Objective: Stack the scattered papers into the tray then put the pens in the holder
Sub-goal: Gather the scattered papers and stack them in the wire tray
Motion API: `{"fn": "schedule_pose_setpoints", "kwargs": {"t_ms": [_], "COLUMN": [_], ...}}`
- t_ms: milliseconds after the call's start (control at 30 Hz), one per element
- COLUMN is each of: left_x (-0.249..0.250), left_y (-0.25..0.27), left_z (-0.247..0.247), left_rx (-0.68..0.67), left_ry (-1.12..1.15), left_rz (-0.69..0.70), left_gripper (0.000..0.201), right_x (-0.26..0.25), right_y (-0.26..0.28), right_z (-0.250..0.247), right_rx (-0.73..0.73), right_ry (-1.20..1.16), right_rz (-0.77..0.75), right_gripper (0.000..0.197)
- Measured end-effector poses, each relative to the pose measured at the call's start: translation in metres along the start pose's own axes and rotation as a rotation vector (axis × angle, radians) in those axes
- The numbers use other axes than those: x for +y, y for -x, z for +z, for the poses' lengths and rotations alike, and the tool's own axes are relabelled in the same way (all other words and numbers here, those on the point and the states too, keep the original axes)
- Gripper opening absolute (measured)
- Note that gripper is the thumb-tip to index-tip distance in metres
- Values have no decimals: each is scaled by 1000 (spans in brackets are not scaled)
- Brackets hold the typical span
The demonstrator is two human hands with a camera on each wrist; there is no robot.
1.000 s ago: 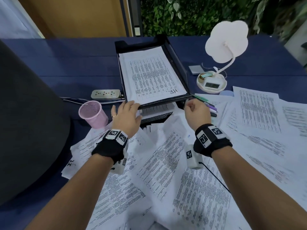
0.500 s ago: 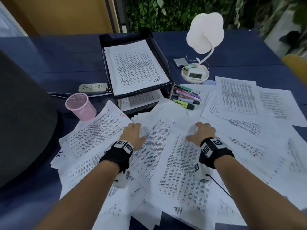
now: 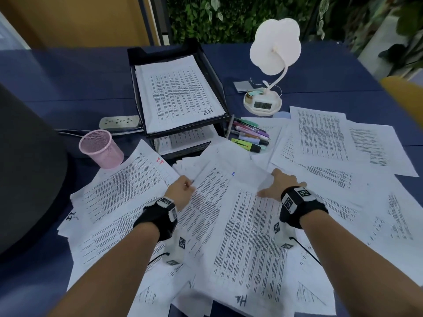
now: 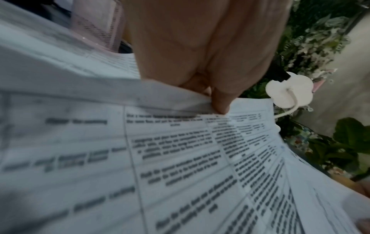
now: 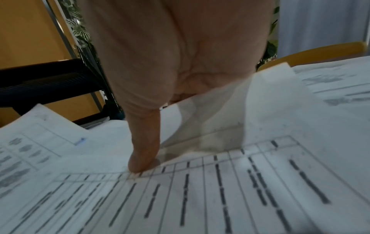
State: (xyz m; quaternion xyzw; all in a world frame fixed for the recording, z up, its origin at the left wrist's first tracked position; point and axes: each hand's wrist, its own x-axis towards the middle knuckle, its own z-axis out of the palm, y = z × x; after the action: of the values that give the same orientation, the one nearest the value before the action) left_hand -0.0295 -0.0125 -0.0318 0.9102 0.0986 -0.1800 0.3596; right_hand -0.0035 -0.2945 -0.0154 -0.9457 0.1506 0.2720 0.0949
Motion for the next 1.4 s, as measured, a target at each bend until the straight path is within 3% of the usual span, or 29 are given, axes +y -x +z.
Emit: {"fn": "schedule_pose_setpoints", "kwargs": {"t_ms": [100,233,333,433,567,667,800,933,967,1067,1167,1267,1333,1400], "left_x": [-1,-8,-11,-13,-13,-13,-11,-14,-16,-20,-21,-24,-24,-24], "left_y": [-1,-9,-13,-16,-17,-19,-19,-18,-18,-15,-13,-11,-9,-8], "left_z": [-3,-7,-7,-6,-9,-9,-9,-7,-6,-2,-3,-4,-5,-5], "left_rx": [92,182,78,-17,-60,-71,-120,-225,-234,-203,-170,-156,-126,-107], "left_ry": [93,159,91,30,9,24,155,257,217,220,331,450,525,584], "left_rz": [-9,-111,-128,-130,-154,-168,-206,-204,-176,-101,-99,-114,-108,-114], "left_gripper": [13,11,15,34,34,37,46,83,83,53,47,46,41,36], "right_x": [0,-4,-12,-19,-18,-22,-36,-59,-64,-69,-59,-42,-33,-30], "right_y": [-2,-5,-7,-9,-11,-9,-8,-6,-6,-8,-12,-14,-12,-6], "right_z": [-7,-15,-25,-30,-22,-17,-23,-28,-28,-24,-17,-10,-5,3], "right_rx": [-47,63,72,-64,-137,-96,39,120,138,219,302,293,245,94], "right_ry": [-163,-125,-13,109,139,-28,-235,-323,-355,-331,-293,-567,-845,-987], "right_rz": [-92,-104,-97,-147,-179,-216,-284,-339,-353,-331,-209,-109,-83,-83], "right_gripper": [68,83,73,61,64,66,36,41,41,44,71,86,78,65]}}
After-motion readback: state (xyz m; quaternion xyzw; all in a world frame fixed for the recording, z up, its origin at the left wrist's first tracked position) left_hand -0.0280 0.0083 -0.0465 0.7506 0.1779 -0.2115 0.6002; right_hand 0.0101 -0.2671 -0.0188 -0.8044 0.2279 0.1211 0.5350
